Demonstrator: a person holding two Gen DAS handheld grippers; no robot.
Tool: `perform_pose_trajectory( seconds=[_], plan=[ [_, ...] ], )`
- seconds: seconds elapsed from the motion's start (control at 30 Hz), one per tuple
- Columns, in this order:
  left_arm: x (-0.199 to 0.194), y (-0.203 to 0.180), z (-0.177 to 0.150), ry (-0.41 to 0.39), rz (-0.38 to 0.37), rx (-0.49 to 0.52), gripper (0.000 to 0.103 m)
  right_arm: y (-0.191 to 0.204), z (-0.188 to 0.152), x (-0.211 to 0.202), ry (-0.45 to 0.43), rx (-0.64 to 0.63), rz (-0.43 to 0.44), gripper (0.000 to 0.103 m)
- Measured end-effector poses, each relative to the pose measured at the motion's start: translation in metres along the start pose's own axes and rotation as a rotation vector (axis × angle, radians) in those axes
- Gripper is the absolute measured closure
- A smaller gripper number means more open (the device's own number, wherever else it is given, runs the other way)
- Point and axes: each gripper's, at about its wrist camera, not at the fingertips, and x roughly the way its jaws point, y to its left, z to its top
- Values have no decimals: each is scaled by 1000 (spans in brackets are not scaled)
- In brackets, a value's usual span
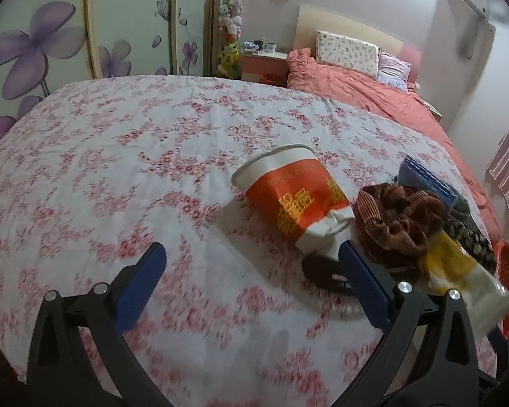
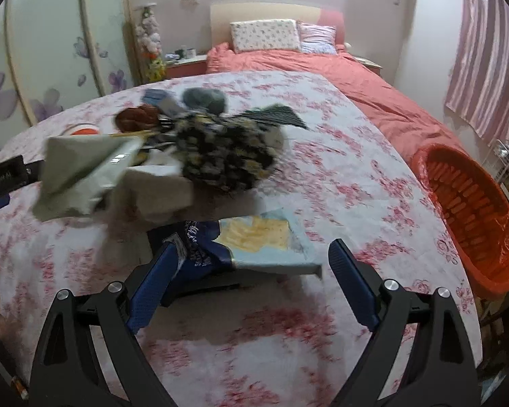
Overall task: Collect trash
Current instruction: 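Reach the left tool to the orange-and-white paper cup and close on it, then lift the paper cup with the left tool while the right tool grasps a snack bag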
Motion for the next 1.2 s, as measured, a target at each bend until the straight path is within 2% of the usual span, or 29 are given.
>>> perform_pose_trajectory(
  seconds=[0.4, 0.73, 0.8, 0.87, 1.1, 1.2],
  plan=[
    [48, -30, 23, 83, 10, 33, 4, -22, 6, 9, 31, 56, 6, 13],
    [67, -41, 38, 96, 29, 25, 4, -21, 8, 11, 46, 53, 19, 13],
    [70, -38, 38, 98, 27, 32, 9, -22, 8, 12, 50, 52, 24, 13],
    [74, -30, 37, 115, 11, 36, 22, -24, 9, 13, 51, 50, 29, 13],
    [69, 14, 33, 116, 19, 33, 21, -45, 16, 12, 37, 80, -14, 13],
    [62, 19, 33, 104, -9, 17, 13, -44, 15, 12, 35, 81, -9, 13]
  ],
)
